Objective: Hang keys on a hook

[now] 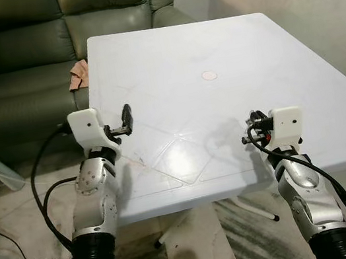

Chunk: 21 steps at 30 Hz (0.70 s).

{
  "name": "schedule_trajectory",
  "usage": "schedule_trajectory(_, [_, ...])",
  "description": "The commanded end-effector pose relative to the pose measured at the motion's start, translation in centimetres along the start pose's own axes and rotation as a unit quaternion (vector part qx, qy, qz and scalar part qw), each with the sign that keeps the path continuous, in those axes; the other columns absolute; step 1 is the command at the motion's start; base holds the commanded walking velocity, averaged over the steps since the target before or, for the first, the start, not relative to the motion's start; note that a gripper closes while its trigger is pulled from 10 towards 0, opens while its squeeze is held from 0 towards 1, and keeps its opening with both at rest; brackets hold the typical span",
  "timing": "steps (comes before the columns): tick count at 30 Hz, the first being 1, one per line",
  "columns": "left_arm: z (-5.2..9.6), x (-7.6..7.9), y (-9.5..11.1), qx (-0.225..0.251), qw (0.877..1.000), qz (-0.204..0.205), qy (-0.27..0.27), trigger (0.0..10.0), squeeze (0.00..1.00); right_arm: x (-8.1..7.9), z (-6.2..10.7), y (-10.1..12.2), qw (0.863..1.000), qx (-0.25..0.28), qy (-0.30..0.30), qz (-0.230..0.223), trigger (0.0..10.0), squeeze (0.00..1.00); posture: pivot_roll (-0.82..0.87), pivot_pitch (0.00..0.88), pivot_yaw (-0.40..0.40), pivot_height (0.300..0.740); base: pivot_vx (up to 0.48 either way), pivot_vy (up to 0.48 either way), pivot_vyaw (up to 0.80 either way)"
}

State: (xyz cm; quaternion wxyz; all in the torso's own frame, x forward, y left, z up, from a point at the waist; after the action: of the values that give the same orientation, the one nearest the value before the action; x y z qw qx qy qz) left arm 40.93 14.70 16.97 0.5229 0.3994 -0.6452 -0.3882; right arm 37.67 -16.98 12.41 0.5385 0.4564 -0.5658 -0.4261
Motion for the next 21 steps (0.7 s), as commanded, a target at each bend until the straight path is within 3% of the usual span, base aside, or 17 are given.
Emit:
schedule_trajectory(1, [-0.12,-0.12,0.09,0.001,1.0,-0.009,-0.002,10.0,0.0,0.11,-0.03,0.7,1.0,0.014,-0.002,0.004,10.0,0.0,-0.05,0.002,0.0,0.74,0.0,0.0,-0.72])
schedule_trajectory(5, [-0.3,-0.33,0.41,0.002,1.0,-0.027,-0.007,10.0,0.0,0.13,-0.4,0.93,1.0,0.018,0.002,0.012,10.0,0.0,-0.04,0.0,-0.006,0.74,0.0,0.0,-0.72])
schedule_trajectory(8, [-0.33,-0.47,0.41,0.001,1.0,-0.016,-0.004,10.0,0.0,0.13,-0.47,0.9,1.0,0.017,0.003,0.013,10.0,0.0,-0.04,0.0,-0.008,0.74,0.0,0.0,-0.72])
schedule_trajectory(12, [-0.2,-0.85,-0.03,-0.006,1.0,-0.011,0.009,10.0,0.0,-0.29,-0.52,0.85,1.0,0.017,0.01,0.016,10.0,0.0,-0.03,0.0,-0.018,0.74,0.0,0.442,-0.72])
schedule_trajectory(16, [-0.02,-0.76,-0.39,-0.01,0.999,-0.029,0.011,10.0,0.0,-0.52,-0.49,0.8,1.0,0.017,0.016,0.02,10.0,0.0,-0.03,0.0,-0.022,0.74,0.0,0.0,-0.72])
schedule_trajectory(21, [-0.02,-0.33,-0.44,-0.009,1.0,-0.013,0.003,10.0,0.0,-0.52,-0.49,0.7,0.999,0.016,0.019,0.026,10.0,0.0,-0.03,0.0,-0.023,0.74,0.0,0.0,-0.72])
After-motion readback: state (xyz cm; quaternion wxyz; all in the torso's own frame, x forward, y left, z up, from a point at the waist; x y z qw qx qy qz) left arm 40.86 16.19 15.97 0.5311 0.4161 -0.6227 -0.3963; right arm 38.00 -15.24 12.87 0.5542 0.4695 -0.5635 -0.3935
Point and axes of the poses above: a point about 5 cm out from each wrist's last joint towards the gripper, its own z axis pointing back from the gripper into the wrist, its own y axis along the axis of the wrist's last joint, x = y × z, the point moved 6 cm from there along -z, pointing out of the wrist towards the gripper, and after that the axes turned 13 degrees about z, right-handed, at the moved point
